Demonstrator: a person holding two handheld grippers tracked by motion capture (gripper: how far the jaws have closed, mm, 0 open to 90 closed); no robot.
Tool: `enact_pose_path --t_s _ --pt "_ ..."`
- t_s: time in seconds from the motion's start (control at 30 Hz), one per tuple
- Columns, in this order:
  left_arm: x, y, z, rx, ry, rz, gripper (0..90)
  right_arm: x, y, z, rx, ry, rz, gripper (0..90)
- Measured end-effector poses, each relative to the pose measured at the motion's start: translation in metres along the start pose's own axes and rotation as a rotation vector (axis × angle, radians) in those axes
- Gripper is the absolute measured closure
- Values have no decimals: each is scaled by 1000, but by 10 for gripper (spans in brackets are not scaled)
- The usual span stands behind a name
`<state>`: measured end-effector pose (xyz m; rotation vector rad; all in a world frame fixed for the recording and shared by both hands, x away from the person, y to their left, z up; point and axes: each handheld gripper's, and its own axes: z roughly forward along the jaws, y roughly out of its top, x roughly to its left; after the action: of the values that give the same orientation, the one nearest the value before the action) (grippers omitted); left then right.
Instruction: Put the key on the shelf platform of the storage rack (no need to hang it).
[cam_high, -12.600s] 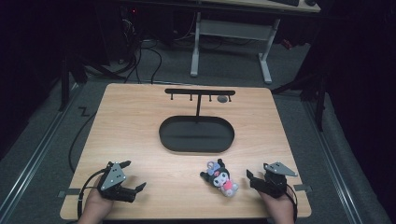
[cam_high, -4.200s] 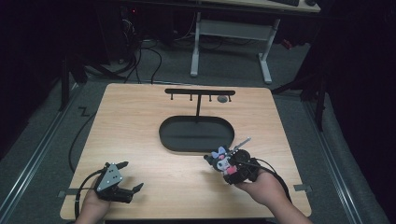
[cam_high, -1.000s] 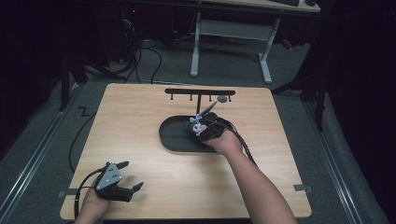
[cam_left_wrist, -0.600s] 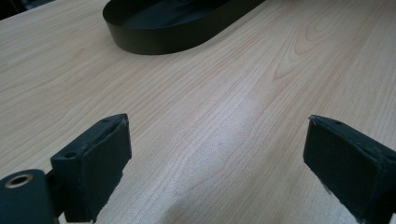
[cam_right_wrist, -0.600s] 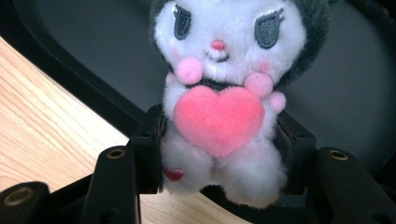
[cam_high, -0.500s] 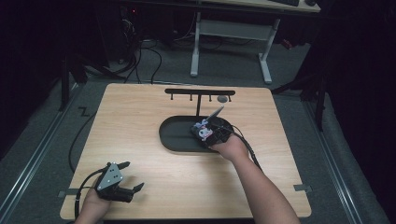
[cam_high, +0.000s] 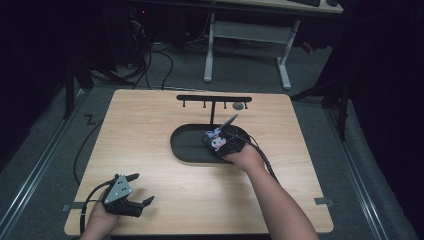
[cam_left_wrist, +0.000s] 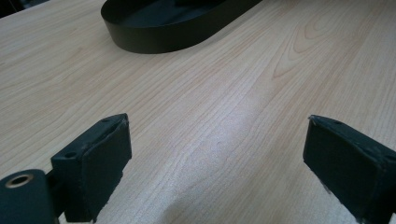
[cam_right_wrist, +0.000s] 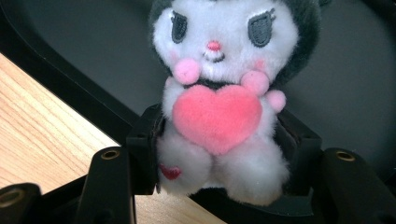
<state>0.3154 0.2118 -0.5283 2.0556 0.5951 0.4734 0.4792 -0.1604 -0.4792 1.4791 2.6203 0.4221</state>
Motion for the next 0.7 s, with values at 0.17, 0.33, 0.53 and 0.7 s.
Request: enact_pose_path --t_s 0.17,0.33,0.53,0.7 --pt "0 0 0 -2 2 -1 84 1 1 0 -6 1 7 378" --pt "0 0 0 0 1 -1 83 1 1 0 -25 -15 -5 298" --pt "0 0 0 0 1 -1 83 1 1 -2 -47 -17 8 258" --pt "0 0 0 0 1 -1 84 4 0 -7 -57 -23 17 247"
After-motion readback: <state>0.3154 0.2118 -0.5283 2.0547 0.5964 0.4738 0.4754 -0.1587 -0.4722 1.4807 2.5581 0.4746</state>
